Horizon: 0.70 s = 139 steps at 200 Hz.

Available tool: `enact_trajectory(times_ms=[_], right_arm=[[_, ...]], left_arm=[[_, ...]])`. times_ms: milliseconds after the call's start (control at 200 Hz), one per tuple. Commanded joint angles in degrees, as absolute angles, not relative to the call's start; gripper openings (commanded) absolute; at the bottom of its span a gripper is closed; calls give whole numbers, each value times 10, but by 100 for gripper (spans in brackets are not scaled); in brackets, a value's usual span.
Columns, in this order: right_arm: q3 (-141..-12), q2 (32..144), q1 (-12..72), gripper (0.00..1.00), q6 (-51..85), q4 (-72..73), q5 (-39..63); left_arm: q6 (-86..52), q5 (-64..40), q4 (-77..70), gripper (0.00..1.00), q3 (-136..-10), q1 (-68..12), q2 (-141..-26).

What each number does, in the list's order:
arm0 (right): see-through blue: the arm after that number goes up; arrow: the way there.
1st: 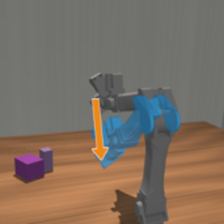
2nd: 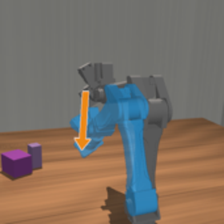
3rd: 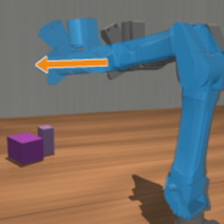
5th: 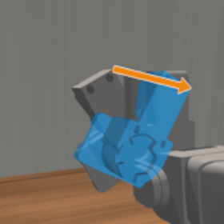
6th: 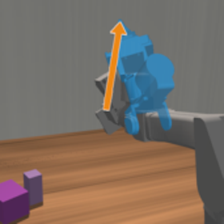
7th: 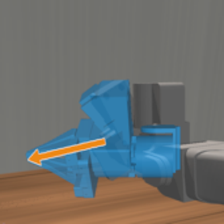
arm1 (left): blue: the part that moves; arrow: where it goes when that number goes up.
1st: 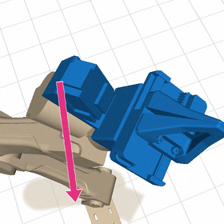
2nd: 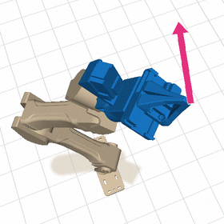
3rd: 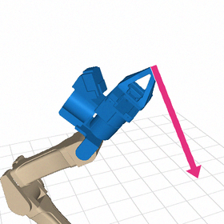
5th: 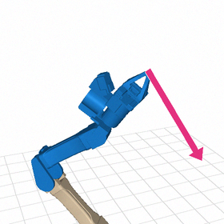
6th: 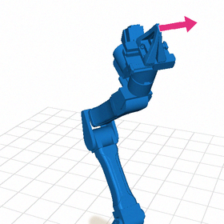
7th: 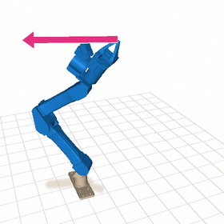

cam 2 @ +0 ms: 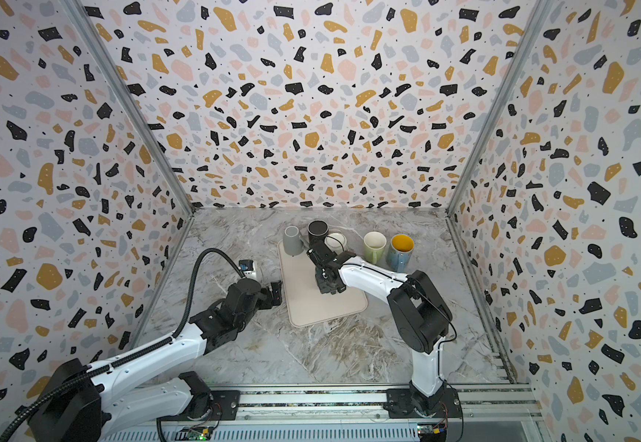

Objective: Turn the mug right side up
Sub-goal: Pick up the mug from the tray.

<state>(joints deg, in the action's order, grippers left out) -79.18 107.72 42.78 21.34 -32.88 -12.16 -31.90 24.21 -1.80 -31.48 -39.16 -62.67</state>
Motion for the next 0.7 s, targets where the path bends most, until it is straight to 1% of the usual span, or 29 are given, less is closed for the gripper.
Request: enact_trajectory(times_ms=[0,576,691], right_arm=[[-817,1078,425,26,207,-351,-142],[-836,1098,421,26,201,-357,-142],[-838,1100,420,24,200,-359,-141]], left_arm=[[-316,239,-38,100,-307,-388,-620],[-318,236,-40,100,-305,-388,-620],[-319,236,-39,100,-306,-388,-622]])
